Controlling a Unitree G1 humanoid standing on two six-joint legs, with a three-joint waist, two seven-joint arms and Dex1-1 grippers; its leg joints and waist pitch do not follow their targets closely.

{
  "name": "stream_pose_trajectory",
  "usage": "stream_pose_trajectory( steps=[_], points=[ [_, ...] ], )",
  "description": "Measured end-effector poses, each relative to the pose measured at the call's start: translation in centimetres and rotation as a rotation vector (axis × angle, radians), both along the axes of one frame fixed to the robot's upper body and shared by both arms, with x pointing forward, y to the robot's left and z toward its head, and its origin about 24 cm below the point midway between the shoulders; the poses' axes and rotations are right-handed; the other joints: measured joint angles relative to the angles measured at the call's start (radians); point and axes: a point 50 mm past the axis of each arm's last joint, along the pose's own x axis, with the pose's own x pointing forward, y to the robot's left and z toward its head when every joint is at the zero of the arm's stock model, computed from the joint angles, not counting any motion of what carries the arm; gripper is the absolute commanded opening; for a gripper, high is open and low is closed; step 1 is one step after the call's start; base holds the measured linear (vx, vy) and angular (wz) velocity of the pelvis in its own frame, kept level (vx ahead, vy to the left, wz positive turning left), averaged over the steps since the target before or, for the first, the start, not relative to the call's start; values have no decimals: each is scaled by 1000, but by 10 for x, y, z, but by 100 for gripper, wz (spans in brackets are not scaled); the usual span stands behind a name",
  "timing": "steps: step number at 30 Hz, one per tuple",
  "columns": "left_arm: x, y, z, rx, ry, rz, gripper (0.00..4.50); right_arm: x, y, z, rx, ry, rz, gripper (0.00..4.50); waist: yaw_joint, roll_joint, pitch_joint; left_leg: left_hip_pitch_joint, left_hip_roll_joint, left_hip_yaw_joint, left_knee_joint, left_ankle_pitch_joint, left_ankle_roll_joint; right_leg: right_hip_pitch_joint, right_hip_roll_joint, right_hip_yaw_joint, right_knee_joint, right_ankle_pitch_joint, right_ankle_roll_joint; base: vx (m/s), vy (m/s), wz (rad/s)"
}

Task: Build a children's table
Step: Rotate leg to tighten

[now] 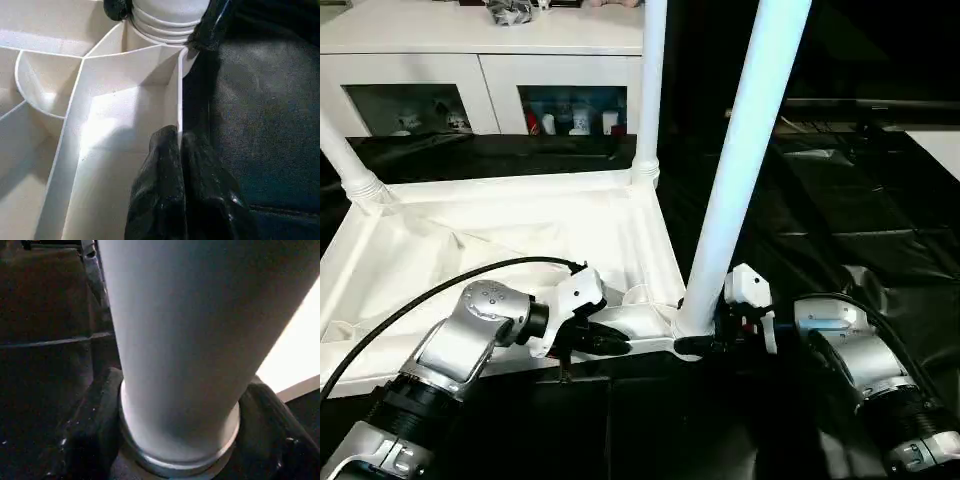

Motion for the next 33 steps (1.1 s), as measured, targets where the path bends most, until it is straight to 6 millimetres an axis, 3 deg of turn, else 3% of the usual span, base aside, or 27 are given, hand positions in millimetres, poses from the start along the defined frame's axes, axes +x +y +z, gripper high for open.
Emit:
stream_pose_trajectory(
  steps=[7, 11, 20, 24, 29, 32, 33],
  points=[
    [0, -1, 0, 0, -8, 4, 0, 1, 4, -2, 27, 13, -20, 269, -1, 0, 0, 0, 0, 0, 0, 0, 0, 0, 0, 0, 1, 0, 0, 0, 0, 0],
    [9, -7, -4, 2, -66, 119, 0, 11, 13, -12, 113, 19, -263, 268, -9, -1, 0, 4, 1, -1, 1, 1, -1, 2, 0, 0, 3, 0, 0, 0, 0, 0],
    [33, -57, -16, -15, -115, 420, 0, 37, 30, -22, 235, 54, -905, 267, -16, -1, -2, 7, -2, -2, 2, 1, -2, 6, -3, -1, -3, -3, 6, -7, 1, 0],
    [37, -64, -19, -10, -111, 450, 0, 41, 34, -24, 215, 48, -981, 267, -21, 3, -2, 12, -2, -5, -1, 1, -1, 10, -3, -6, -20, -5, 8, -13, 6, 0],
    [38, -66, -20, -8, -93, 459, 0, 42, 37, -25, 186, 34, -1006, 267, -36, 14, 2, 14, -2, -17, -3, 0, -1, 29, -6, -29, -56, -5, 9, -11, 16, -2],
    [38, -66, -21, -5, -87, 460, 0, 42, 37, -25, 186, 39, -1007, 267, -42, 15, 3, 16, -7, -22, -4, -1, 1, 34, -8, -31, -64, -5, 9, 0, 0, 0],
    [38, -66, -21, -4, -87, 460, 0, 42, 37, -25, 188, 40, -1008, 302, -43, 15, 3, 16, -9, -22, -4, -2, 4, 35, -10, -31, -64, -5, 9, 0, 0, 0]
  ],
)
